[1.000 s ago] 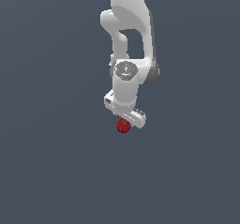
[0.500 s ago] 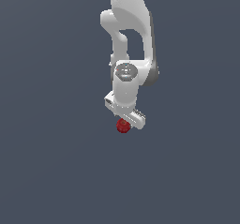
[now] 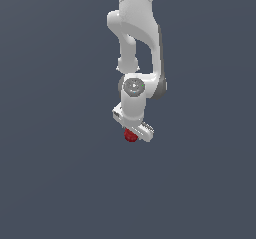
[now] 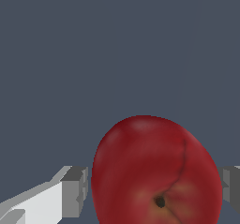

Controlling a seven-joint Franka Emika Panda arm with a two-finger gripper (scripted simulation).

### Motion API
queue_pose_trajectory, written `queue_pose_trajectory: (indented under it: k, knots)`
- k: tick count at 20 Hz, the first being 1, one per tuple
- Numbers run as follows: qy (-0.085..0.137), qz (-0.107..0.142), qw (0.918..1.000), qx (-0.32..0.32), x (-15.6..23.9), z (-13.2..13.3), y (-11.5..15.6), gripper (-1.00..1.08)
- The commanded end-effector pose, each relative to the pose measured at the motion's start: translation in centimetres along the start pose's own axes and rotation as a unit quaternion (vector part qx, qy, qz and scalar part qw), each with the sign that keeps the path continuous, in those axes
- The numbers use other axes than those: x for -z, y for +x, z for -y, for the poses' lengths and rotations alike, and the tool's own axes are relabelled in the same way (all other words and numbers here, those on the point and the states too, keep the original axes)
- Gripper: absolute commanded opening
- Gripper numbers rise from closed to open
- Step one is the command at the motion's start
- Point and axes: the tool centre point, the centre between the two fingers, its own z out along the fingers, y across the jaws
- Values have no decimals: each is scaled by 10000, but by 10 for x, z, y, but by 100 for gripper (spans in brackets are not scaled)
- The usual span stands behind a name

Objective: Pick up the object and move it to a goal position.

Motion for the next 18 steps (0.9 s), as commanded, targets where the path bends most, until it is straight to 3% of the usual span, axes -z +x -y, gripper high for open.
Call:
queue_pose_trajectory:
  k: [1, 4, 5, 18]
  knots:
    - [4, -4, 10000, -2, -8, 1, 0, 100]
    - [4, -4, 10000, -2, -10, 1, 1, 100]
    - [4, -4, 10000, -2, -10, 1, 1, -100]
    - [10, -5, 10000, 1, -6, 3, 0, -100]
